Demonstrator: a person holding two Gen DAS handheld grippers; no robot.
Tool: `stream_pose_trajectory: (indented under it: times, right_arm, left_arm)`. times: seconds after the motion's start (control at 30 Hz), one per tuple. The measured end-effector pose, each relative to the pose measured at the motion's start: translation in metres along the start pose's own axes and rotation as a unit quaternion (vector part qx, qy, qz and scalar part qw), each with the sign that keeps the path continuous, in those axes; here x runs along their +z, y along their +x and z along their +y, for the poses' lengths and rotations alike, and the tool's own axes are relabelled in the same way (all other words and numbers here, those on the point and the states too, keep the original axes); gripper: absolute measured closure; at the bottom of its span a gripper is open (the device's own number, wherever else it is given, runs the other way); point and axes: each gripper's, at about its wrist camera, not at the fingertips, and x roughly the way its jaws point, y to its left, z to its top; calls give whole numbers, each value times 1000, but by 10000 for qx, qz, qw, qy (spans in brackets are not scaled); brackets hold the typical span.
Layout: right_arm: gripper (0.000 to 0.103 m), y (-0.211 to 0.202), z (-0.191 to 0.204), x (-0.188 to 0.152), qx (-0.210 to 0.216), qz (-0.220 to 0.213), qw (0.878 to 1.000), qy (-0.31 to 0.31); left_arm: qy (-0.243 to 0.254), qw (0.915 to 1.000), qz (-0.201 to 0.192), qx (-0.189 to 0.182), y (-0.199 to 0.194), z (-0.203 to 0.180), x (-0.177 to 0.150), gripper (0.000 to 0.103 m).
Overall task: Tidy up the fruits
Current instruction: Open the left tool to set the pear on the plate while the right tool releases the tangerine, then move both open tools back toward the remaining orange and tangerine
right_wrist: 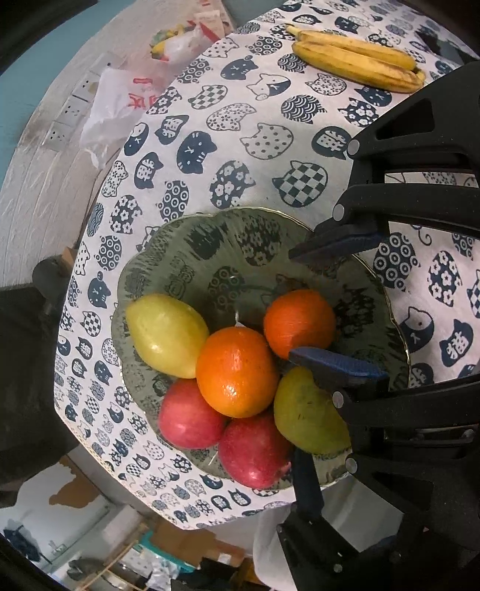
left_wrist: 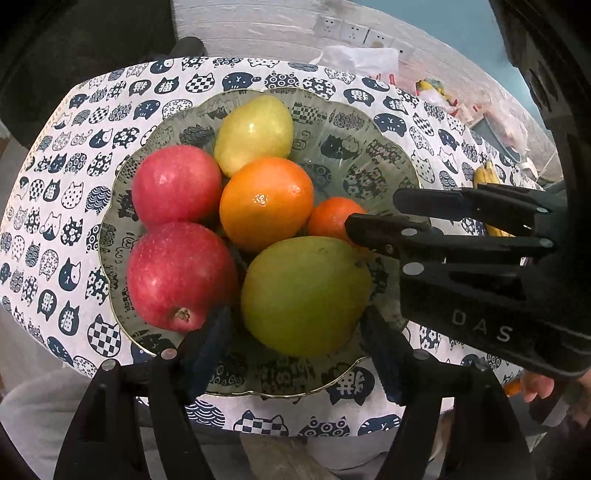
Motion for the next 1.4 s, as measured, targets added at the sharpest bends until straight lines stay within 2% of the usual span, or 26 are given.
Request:
stream_pose_trajectory:
  times: [0.27, 0.57, 0.77, 1.03, 1.4]
  right_arm:
    - [56, -7, 0, 1, 7, -88, 10000, 46]
    - [55, -39, -11, -3, -13, -377, 9991, 199]
    - [47, -67, -27, -16, -124, -568, 9977, 356]
    - [43, -98, -59, -52, -318, -618, 9954, 655]
    - [40, -119, -112, -128, -598, -396, 9905, 1174]
  left_arm:
    - [-10, 10000, -16, 10, -4, -2, 1, 28]
    - [40, 9997, -241, 80, -21, -10, 7, 28]
    - [87, 9995, -310, -11, -31, -24, 9, 28]
    - [721, 9967, -376, -52, -38, -69, 5, 25]
    - [1711, 9850, -220, -16, -36, -141, -11, 22]
